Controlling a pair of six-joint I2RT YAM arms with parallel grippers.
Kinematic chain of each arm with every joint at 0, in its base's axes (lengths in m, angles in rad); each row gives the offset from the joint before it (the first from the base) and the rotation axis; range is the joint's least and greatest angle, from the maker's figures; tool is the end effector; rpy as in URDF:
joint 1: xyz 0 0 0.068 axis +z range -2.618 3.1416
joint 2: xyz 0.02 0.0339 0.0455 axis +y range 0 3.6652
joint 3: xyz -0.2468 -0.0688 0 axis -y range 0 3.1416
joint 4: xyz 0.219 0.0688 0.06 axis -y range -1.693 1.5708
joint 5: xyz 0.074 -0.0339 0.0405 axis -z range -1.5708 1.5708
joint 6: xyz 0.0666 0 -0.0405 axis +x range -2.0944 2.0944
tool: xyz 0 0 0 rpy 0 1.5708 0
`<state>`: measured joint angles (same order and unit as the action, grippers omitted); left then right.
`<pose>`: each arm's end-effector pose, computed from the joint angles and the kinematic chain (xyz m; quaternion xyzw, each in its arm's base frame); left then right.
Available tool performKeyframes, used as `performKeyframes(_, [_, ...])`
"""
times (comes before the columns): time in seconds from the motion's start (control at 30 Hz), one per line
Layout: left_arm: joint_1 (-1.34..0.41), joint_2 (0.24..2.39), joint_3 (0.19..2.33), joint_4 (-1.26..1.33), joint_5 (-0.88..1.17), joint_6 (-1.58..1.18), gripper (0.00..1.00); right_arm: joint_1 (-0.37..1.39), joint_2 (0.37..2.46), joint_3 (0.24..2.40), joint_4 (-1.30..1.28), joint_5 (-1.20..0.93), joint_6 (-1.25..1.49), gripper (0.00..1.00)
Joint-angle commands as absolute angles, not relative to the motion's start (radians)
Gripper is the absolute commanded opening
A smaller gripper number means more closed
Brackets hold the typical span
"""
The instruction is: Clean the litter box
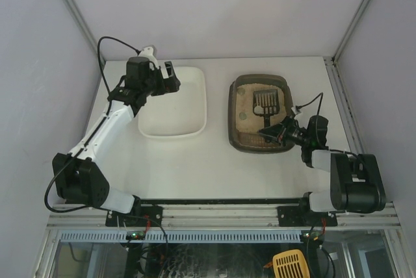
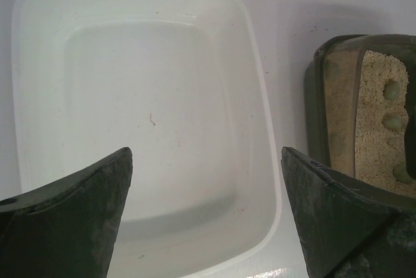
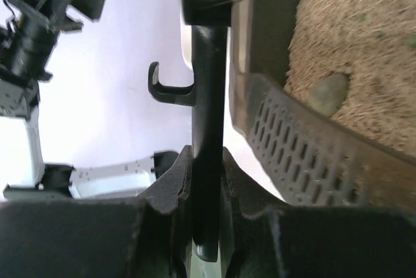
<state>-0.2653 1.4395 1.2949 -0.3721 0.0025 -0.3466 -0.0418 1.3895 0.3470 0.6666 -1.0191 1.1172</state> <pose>0.3235 -0.0881 0.3165 -0.0345 0.8636 -0.1525 0.4793 0.2412 0.0467 0.1574 0.1656 0.7542 0.5979 0.2152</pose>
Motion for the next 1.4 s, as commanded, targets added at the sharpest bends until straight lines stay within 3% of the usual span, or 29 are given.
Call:
performKeyframes(0.0, [-0.262, 1.396, 1.275, -0.327, -0.001, -0.324, 1.0, -0.097, 1.417, 0.342, 0.806, -1.044, 1.152, 0.0])
performKeyframes(0.1, [-0.263, 1.401, 1.277, -0.329, 0.005, -0.322, 1.0, -0.023, 1.433, 0.375, 0.761, -1.062, 1.147, 0.0])
performKeyframes(0.2, [-0.263, 1.404, 1.277, -0.331, 0.005, -0.318, 1.0, -0.096, 1.494, 0.321, 0.995, -1.066, 1.286, 0.0])
performKeyframes(0.33, [-0.263, 1.409, 1.282, -0.333, 0.006, -0.314, 1.0, 0.033, 1.522, 0.374, 0.93, -1.103, 1.246, 0.0])
performKeyframes(0.43, [-0.264, 1.422, 1.299, -0.355, -0.003, -0.311, 1.0, -0.047, 1.555, 0.335, 1.094, -1.096, 1.36, 0.0])
performKeyframes(0.53, [-0.262, 1.425, 1.307, -0.368, -0.02, -0.303, 1.0, -0.009, 1.598, 0.352, 1.174, -1.107, 1.415, 0.0])
performKeyframes(0.63, [-0.247, 1.43, 1.318, -0.371, -0.026, -0.234, 1.0, 0.064, 1.483, 0.407, 0.859, -1.056, 1.215, 0.0])
performKeyframes(0.73, [-0.202, 1.514, 1.448, -0.523, 0.049, -0.106, 1.0, 0.16, 1.327, 0.586, 0.187, -0.862, 0.852, 0.0])
performKeyframes(0.87, [-0.103, 1.565, 1.516, -0.587, 0.129, -0.128, 1.0, 0.277, 1.312, 0.781, -0.078, -0.735, 0.732, 0.0])
performKeyframes(1.1, [-0.037, 1.613, 1.591, -0.649, 0.014, -0.168, 1.0, 0.536, 1.601, 1.285, -0.545, -0.378, 0.522, 0.0])
performKeyframes(1.27, [0.012, 1.61, 1.561, -0.646, 0.004, -0.201, 1.0, 0.761, 1.884, 1.729, -0.907, 0.075, 0.364, 0.0])
performKeyframes(1.37, [0.017, 1.622, 1.563, -0.672, -0.055, -0.214, 1.0, 0.881, 1.994, 1.867, -0.993, 0.384, 0.304, 0.0])
